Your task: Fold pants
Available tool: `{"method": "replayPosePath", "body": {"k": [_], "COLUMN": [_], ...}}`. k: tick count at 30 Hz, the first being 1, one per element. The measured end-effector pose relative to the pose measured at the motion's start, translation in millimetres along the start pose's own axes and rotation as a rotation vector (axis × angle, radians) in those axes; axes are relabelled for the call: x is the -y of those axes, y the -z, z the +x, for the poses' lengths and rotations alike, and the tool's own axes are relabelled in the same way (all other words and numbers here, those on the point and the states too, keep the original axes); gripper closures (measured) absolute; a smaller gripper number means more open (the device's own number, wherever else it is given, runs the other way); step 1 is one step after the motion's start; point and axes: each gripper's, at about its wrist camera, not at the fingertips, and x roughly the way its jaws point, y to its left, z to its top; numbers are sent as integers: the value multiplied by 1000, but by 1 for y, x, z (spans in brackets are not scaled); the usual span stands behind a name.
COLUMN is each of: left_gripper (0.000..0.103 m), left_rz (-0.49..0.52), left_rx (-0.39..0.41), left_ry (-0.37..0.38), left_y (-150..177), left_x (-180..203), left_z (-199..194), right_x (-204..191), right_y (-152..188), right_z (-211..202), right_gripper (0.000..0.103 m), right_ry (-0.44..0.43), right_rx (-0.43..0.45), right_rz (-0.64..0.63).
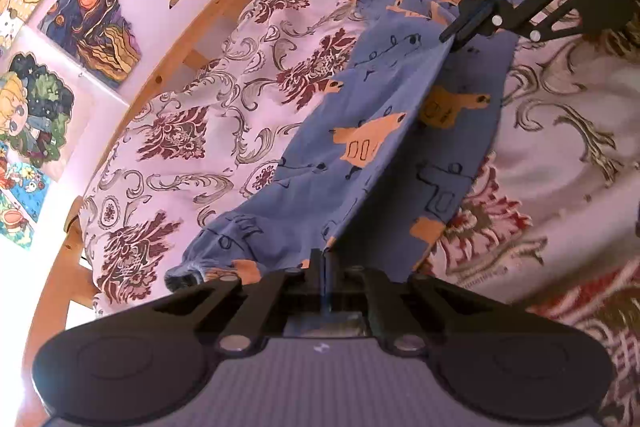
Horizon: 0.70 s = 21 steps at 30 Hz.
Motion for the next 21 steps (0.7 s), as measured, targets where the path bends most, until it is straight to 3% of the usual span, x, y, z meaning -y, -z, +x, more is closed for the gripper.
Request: {"method": "replayPosePath", "body": {"k": [11,13,16,18,21], "left_gripper": [103,102,89,61,38], "left_rz": [8,-4,-44,-93,-197], "left_rx": [-51,-65,-51,-36,2], "left_ry": [23,43,84,112,123], "left_y": [4,3,5,5,3], "left_x": [9,8,3,-2,-9], "left_z": [6,8,3,-5,-21], "right_x": [-17,-19,-11,-2,15], "right_y": [6,8,10,12,18], "right_z": [8,9,2,-6,-22], "right_gripper": [103,99,79,43,17], "right_ry": [-57,-62,-81,-81,-81], "right_rx": [-51,-56,-37,-20,-8], "right_rz": [3,11,62,109,225]}}
